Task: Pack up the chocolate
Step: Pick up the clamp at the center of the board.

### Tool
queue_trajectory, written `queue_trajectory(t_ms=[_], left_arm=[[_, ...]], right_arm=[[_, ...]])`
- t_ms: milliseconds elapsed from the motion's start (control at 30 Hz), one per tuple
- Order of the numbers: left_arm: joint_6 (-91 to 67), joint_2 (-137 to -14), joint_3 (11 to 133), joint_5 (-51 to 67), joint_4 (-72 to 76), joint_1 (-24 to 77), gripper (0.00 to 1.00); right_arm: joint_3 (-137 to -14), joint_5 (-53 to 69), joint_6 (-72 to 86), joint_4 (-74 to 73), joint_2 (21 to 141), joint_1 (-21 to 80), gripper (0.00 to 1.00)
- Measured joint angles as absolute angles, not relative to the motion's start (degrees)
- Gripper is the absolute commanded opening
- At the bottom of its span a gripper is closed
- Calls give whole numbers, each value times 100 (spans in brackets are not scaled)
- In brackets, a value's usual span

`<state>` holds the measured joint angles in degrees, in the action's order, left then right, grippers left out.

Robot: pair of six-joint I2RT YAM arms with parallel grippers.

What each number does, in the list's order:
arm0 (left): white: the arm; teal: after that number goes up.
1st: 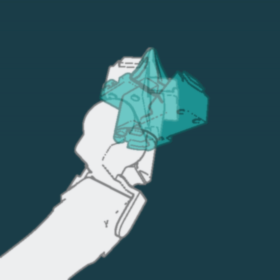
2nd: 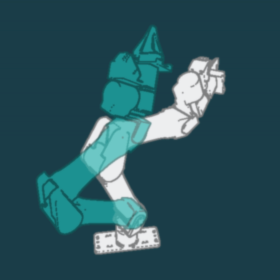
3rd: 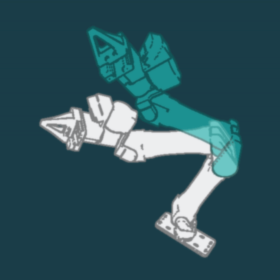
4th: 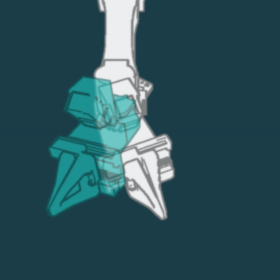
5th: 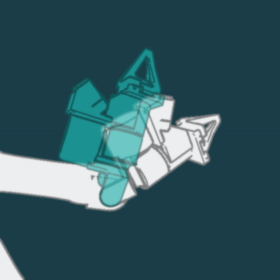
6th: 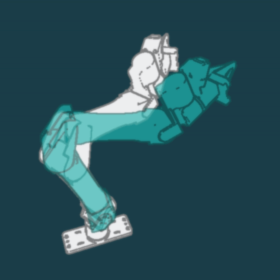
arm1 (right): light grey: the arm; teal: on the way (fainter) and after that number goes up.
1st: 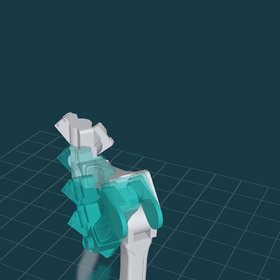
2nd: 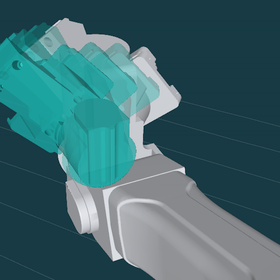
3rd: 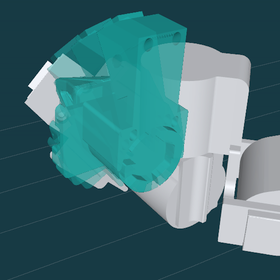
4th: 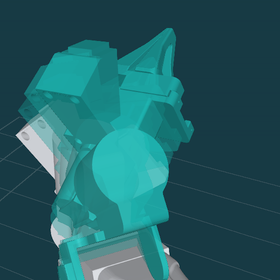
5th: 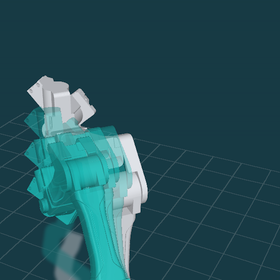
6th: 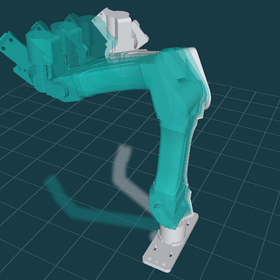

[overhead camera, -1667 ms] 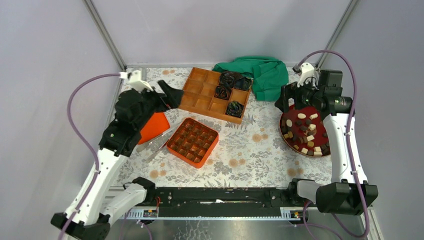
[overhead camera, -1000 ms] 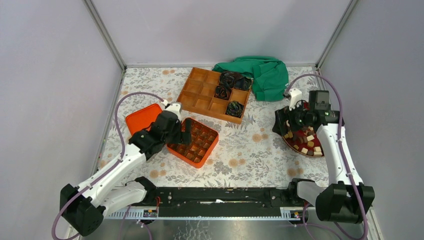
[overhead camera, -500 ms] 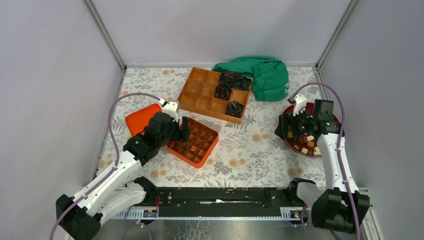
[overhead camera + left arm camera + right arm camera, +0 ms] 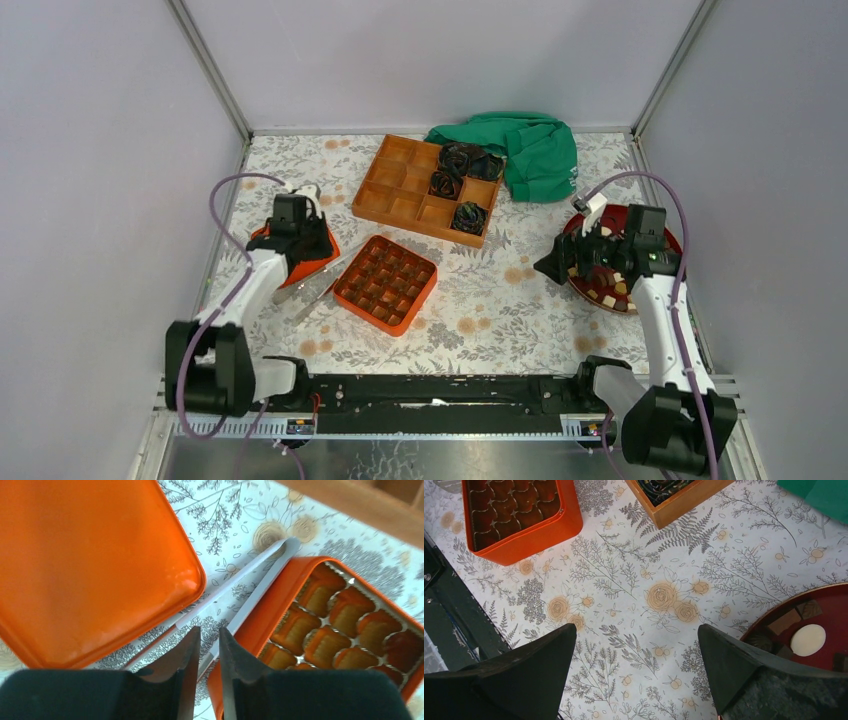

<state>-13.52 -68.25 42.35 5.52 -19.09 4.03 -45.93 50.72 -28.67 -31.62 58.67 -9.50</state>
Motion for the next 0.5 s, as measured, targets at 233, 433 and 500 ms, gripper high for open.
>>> queue_trajectory(t_ms=[233,433,500], left_arm=[[-84,-8235,5214,384,-2405,410,33],[480,-8685,5229,123,-2600,436,35],[550,-8759,5229,137,-2657,447,36]], right_arm=[[-4473,5148,-2794,-3026,5494,-950,100],[-4469,5199,-2773,-3026,5483,-950,100],[-4469,5203,-2775,-3028,5483,-950,100]])
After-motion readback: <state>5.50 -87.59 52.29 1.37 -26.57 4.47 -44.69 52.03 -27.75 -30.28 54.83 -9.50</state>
